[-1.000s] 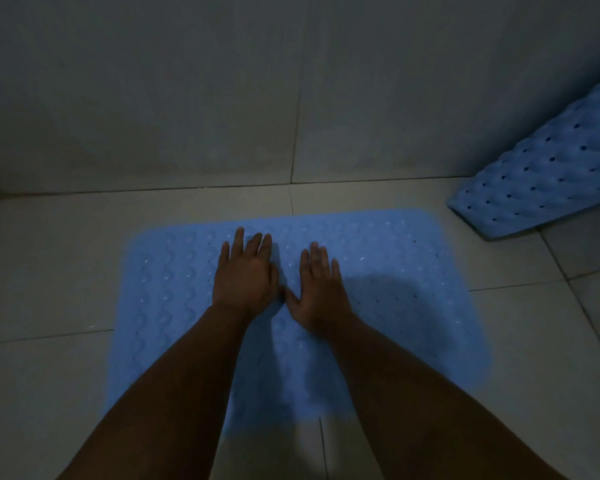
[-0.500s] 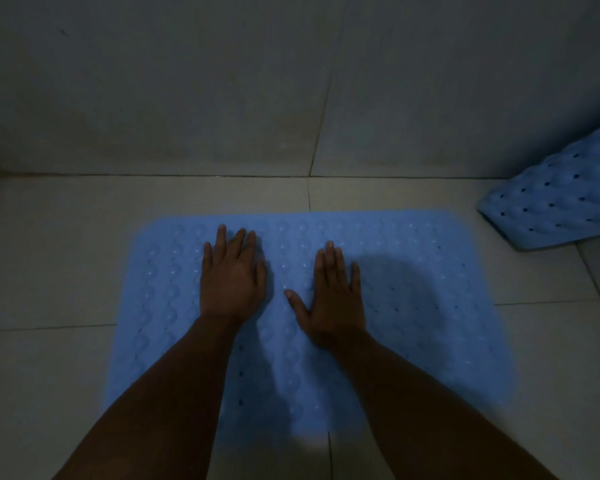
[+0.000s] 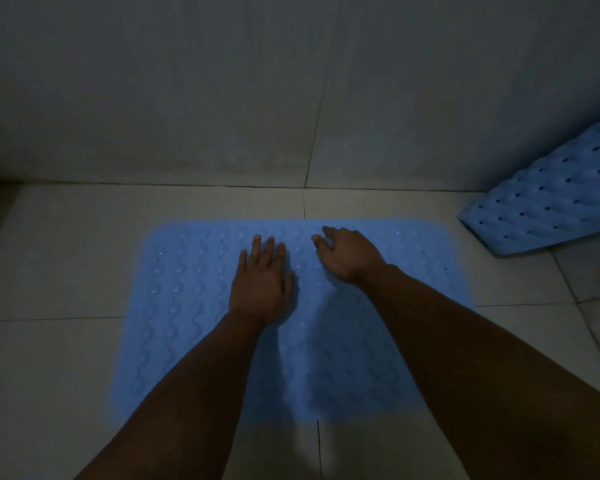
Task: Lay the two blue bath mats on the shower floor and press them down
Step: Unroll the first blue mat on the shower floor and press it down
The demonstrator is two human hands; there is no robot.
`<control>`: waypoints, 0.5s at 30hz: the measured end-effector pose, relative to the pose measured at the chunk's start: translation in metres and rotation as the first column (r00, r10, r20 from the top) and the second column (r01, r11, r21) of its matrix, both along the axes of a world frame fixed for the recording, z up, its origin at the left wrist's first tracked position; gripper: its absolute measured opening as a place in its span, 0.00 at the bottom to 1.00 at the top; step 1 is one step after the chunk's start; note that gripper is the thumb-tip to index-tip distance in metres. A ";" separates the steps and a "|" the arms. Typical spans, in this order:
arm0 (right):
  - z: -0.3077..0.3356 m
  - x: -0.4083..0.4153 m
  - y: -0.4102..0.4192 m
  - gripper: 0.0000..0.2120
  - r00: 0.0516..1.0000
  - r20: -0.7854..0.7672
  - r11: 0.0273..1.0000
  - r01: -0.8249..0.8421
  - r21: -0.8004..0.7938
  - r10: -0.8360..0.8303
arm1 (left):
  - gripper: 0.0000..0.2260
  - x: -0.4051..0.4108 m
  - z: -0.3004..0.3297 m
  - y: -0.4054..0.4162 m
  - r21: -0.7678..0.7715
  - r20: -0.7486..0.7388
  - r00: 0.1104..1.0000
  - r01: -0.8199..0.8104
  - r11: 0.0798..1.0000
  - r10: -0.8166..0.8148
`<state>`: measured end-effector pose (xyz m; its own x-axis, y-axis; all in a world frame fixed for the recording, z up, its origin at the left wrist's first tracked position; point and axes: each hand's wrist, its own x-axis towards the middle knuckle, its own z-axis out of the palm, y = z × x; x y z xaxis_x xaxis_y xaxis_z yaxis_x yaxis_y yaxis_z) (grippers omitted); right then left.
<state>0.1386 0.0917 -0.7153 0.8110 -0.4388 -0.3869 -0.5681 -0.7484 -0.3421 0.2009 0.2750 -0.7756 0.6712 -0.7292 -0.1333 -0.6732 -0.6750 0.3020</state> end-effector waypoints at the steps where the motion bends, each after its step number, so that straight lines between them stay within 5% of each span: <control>1: -0.001 -0.002 -0.002 0.29 1.000 0.024 1.000 0.017 0.014 -0.017 | 0.36 -0.004 -0.004 -0.005 0.000 -0.016 1.000 0.014 1.000 -0.014; 5: -0.020 -0.013 -0.016 0.27 0.985 0.169 0.999 0.039 0.023 -0.042 | 0.35 -0.025 -0.032 -0.028 0.019 -0.038 0.999 0.038 0.999 -0.037; 10: -0.051 -0.013 -0.027 0.22 0.923 0.385 0.999 0.039 -0.036 -0.022 | 0.37 -0.044 -0.057 -0.031 0.045 0.108 0.994 0.005 0.999 -0.009; 15: -0.066 0.002 -0.030 0.21 0.896 0.439 0.997 -0.048 -0.059 0.069 | 0.37 -0.043 -0.054 -0.034 0.033 0.139 0.990 0.017 0.999 -0.021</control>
